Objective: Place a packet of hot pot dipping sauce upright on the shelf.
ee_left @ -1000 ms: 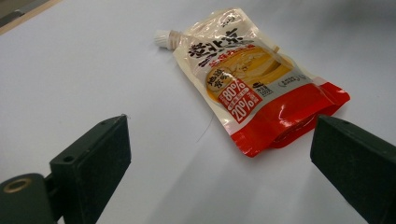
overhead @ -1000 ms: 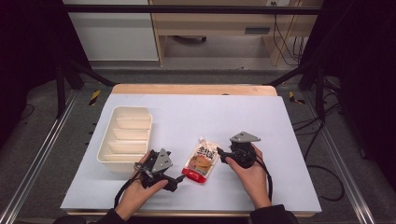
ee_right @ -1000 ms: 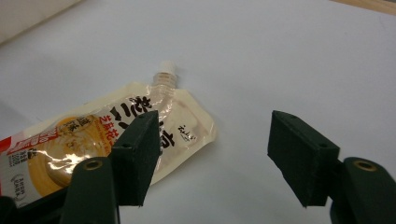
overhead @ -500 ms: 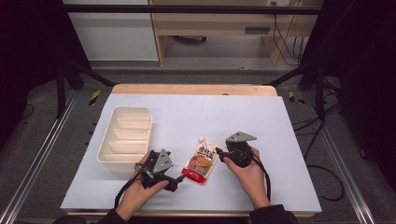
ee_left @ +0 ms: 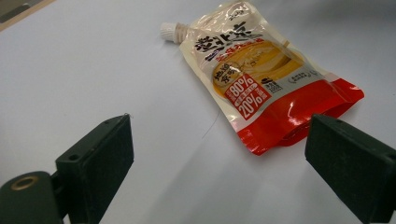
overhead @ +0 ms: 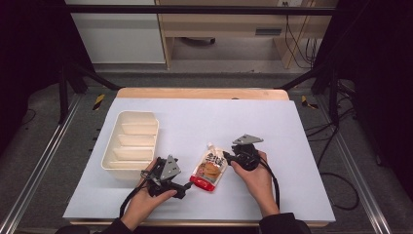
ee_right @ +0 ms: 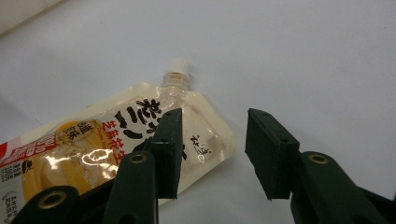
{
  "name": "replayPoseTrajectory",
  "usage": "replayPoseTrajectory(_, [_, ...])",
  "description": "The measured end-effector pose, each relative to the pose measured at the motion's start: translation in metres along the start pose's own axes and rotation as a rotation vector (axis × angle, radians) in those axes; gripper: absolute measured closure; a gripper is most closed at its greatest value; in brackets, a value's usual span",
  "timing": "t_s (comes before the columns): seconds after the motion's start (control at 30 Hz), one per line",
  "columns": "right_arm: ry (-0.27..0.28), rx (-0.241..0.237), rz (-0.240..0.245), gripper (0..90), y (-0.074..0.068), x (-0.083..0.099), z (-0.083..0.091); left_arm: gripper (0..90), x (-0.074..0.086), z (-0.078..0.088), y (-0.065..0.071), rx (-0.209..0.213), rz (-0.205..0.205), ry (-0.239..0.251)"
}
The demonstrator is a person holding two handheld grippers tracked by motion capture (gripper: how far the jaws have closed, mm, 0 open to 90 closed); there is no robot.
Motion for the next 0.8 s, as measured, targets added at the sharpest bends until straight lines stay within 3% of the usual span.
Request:
replayPoseTrajectory(0.37, [-0.032,-0.025,-0.013,52.0,0.000,-0.001,-0.010,8.3,0.001,-0.001,0.000,0.003,0.012,-0.003])
replayPoseTrajectory(0.57, [-0.052,-0.014,-0.009,48.3,0.003,-0.001,-0.015,8.5,0.000,0.000,0.001,0.004,0.004,-0.002])
replayPoseTrajectory(0.8, [-0.101,-0.037,-0.027,44.7,0.008,0.000,-0.025,8.5,0.000,0.000,0.000,0.005,0.013,0.004])
Point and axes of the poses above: each handheld gripper's, and its own axes: z roughly backward along the jaws, x roughly out of its underside, y roughly to its right, the point moved 1 cm from there along -z, roughly forward along the jaws, and after that the axes turned 10 degrees about -x, right-handed, at the moved point
